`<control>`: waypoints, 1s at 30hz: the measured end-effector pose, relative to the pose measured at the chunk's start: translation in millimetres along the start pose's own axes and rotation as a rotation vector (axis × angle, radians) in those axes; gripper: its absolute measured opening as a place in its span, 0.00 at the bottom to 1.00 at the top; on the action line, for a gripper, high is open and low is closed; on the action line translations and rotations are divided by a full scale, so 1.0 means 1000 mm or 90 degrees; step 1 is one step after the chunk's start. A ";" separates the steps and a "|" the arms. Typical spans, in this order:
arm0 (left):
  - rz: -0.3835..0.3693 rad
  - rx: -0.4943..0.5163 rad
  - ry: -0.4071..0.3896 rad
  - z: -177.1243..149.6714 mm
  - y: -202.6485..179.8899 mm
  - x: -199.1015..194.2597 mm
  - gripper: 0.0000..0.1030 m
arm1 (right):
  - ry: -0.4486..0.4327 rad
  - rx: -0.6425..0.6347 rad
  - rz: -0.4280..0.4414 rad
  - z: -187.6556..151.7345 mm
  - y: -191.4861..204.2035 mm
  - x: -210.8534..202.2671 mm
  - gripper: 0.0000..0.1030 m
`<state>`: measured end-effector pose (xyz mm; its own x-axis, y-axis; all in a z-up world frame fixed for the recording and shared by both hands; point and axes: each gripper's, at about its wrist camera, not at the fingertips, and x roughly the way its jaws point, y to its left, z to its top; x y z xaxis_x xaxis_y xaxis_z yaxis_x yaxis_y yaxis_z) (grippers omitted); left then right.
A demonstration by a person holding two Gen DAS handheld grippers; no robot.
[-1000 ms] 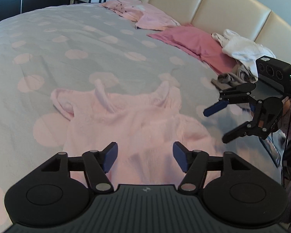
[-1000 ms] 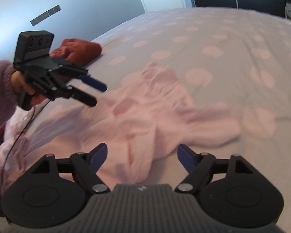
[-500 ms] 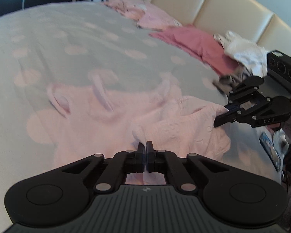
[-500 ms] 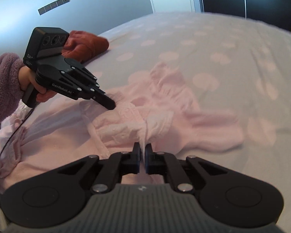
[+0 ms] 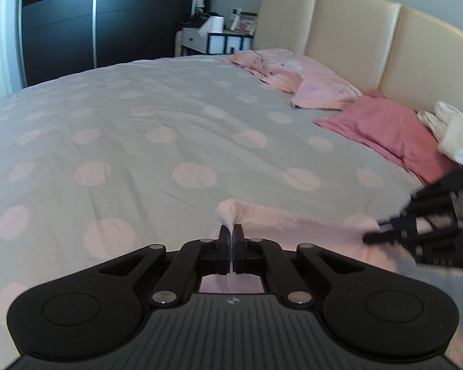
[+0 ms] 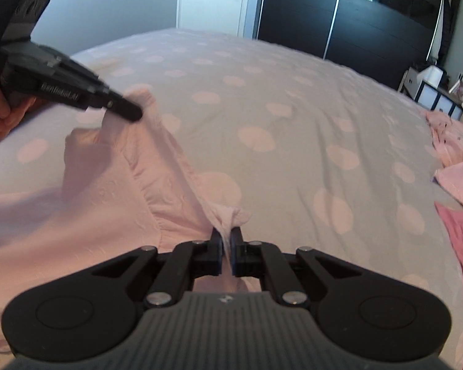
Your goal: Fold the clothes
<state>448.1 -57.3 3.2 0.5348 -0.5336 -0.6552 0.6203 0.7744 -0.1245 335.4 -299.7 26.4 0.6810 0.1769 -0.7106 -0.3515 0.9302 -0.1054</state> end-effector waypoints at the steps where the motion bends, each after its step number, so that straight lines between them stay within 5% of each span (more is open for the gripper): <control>1: -0.002 -0.002 0.004 0.001 -0.001 0.007 0.00 | 0.013 -0.001 -0.004 -0.002 -0.001 0.005 0.06; 4: 0.032 -0.012 0.014 -0.001 -0.004 0.025 0.08 | 0.046 0.001 -0.015 -0.008 -0.004 0.018 0.06; 7: 0.042 -0.040 0.017 -0.006 0.002 0.027 0.26 | 0.088 0.020 -0.034 -0.018 -0.011 0.032 0.07; 9: 0.041 -0.035 0.014 -0.011 0.006 0.017 0.32 | 0.101 0.022 -0.079 -0.026 -0.016 0.034 0.15; 11: 0.044 -0.020 0.020 -0.018 0.012 0.004 0.45 | 0.086 0.029 -0.099 -0.032 -0.024 0.027 0.19; 14: 0.017 -0.039 0.027 -0.031 0.025 -0.015 0.55 | 0.026 0.091 -0.050 -0.037 -0.034 0.001 0.28; 17: -0.018 -0.036 0.052 -0.047 0.029 -0.022 0.52 | -0.021 0.119 0.014 -0.039 -0.029 -0.021 0.32; 20: -0.021 -0.020 0.090 -0.062 0.025 -0.015 0.13 | -0.036 0.107 0.086 -0.039 -0.007 -0.027 0.28; 23: 0.000 -0.010 0.088 -0.072 0.022 -0.009 0.08 | -0.018 0.078 0.129 -0.041 0.017 -0.023 0.20; 30: 0.073 -0.041 0.073 -0.073 0.022 -0.002 0.11 | 0.075 0.050 0.069 -0.056 0.032 0.006 0.18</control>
<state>418.4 -14.3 -52.3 0.5293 -0.4009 -0.7478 0.5187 0.8503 -0.0887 292.0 -286.9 -20.1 0.5597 0.2431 -0.7922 -0.3649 0.9307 0.0278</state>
